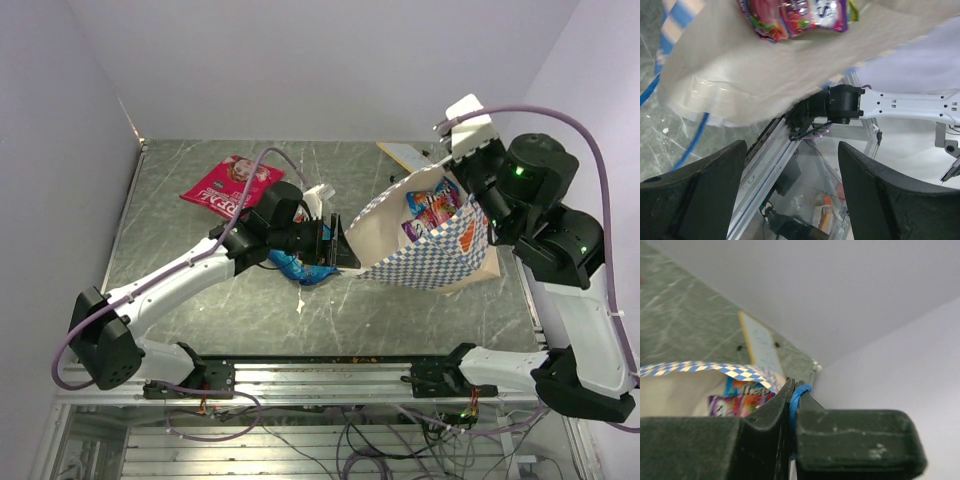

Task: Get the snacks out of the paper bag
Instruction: Adjust the paper bag at the center of the board, then take out the snack from the paper bag.

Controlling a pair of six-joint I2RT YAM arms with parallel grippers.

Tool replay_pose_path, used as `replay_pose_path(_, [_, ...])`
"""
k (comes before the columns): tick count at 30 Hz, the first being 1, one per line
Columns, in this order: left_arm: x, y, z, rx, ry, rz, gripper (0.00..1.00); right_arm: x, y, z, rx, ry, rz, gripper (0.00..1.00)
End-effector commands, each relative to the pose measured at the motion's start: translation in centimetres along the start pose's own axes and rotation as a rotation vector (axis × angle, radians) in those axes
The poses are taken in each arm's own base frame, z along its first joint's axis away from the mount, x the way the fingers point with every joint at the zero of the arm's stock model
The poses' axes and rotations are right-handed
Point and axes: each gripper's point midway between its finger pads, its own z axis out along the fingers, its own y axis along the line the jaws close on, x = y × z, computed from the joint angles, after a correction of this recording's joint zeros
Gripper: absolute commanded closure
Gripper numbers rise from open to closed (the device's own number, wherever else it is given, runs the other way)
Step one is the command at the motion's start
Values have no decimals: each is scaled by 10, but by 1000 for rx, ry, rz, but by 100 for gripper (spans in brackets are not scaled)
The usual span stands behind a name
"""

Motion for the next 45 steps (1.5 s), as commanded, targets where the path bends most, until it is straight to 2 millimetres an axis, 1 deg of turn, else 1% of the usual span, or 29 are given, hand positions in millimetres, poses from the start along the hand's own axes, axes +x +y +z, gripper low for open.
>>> replay_pose_path(1, [-23, -16, -13, -14, -71, 74, 16, -5, 63, -6, -296, -102, 59, 100])
replay_pose_path(3, [-25, -13, -19, -54, -83, 79, 16, 2, 93, -10, -397, -95, 172, 100])
replay_pose_path(4, [-25, -10, -23, -82, -87, 79, 16, 5, 106, -14, -439, -87, 256, 100])
replay_pose_path(6, [-24, -9, -33, -110, -98, 89, 15, 9, 121, -26, -490, -87, 398, 100])
replay_pose_path(8, [-20, -5, -39, -131, -99, 88, 15, 13, 129, -35, -500, -84, 569, 100])
replay_pose_path(9, [-17, -3, -40, -136, -95, 83, 15, 20, 138, -39, -512, -77, 641, 100])
replay_pose_path(11, [-11, 4, -41, -153, -87, 73, 15, 21, 141, -48, -522, -103, 784, 100])
replay_pose_path(15, [2, 21, -41, -200, -68, 44, 15, 37, 135, -58, -442, -49, 1046, 100])
replay_pose_path(17, [4, 19, -40, -181, -64, 47, 15, 47, 136, -60, -406, 18, 1155, 100])
replay_pose_path(19, [7, 19, -37, -167, -54, 34, 15, 56, 144, -61, -394, 88, 1236, 100])
replay_pose_path(20, [8, 19, -36, -161, -51, 28, 15, 57, 152, -61, -416, 119, 1272, 100])
replay_pose_path(23, [10, 16, -31, -124, -53, 24, 15, 51, 186, -64, -560, 191, 1343, 100])
replay_pose_path(25, [9, 10, -30, -85, -65, 38, 15, 50, 208, -66, -644, 245, 1372, 100])
replay_pose_path(27, [10, 2, -32, -46, -86, 59, 15, 53, 218, -64, -660, 294, 1391, 100])
replay_pose_path(30, [12, -8, -33, -11, -114, 112, 15, 54, 220, -62, -651, 315, 1397, 100])
replay_pose_path(34, [18, -24, -30, 1, -158, 191, 14, 53, 215, -61, -629, 338, 1362, 100])
replay_pose_path(36, [21, -40, -26, 35, -193, 260, 17, 52, 209, -61, -610, 347, 1341, 100])
replay_pose_path(38, [26, -55, -22, 72, -255, 344, 18, 49, 205, -61, -599, 344, 1339, 100])
replay_pose_path(40, [32, -60, -14, 95, -311, 411, 19, 44, 200, -61, -594, 325, 1349, 100])
replay_pose_path(42, [32, -64, -4, 109, -359, 461, 20, 40, 196, -60, -592, 311, 1357, 100])
replay_pose_path(45, [31, -61, 21, 88, -395, 509, 21, 35, 191, -59, -584, 306, 1348, 100])
